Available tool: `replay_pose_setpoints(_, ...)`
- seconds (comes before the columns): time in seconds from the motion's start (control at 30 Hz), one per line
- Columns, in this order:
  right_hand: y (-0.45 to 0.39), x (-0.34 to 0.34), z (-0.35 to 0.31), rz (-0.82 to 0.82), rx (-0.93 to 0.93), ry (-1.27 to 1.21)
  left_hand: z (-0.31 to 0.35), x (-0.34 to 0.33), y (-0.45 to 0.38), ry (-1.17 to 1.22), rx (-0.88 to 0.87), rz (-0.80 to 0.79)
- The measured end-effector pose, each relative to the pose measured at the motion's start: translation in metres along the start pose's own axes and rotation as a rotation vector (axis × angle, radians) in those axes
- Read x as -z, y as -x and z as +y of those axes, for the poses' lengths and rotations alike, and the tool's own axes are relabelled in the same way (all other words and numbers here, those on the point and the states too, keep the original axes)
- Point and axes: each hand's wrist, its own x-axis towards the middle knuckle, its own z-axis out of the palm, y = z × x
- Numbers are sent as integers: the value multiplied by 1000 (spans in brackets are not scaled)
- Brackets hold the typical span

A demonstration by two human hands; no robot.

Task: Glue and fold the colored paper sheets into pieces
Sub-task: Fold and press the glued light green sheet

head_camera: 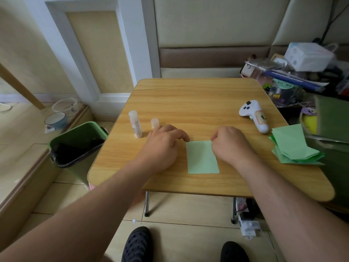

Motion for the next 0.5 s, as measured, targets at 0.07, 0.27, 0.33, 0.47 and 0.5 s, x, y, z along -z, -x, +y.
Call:
replay_pose_setpoints(0.07, -3, 0, 0, -24, -44, -62, -1, -1, 0, -6, -2, -3)
replay_pose_setpoints(0.27, -4, 3, 7, -32, -26, -137, -2, 0, 0, -11, 3, -14)
replay_pose_setpoints(0.33, -4, 2, 13, -45, 50, -44, -2, 1, 0, -16, 10, -16)
replay_pose_setpoints(0.47, 0, 0, 15, -46, 125, 145, -2, 2, -1, -19, 33, -5)
replay_pose_setpoints(0.5, 1, 2, 12, -48, 129, 144, -2, 2, -1, -20, 37, -2)
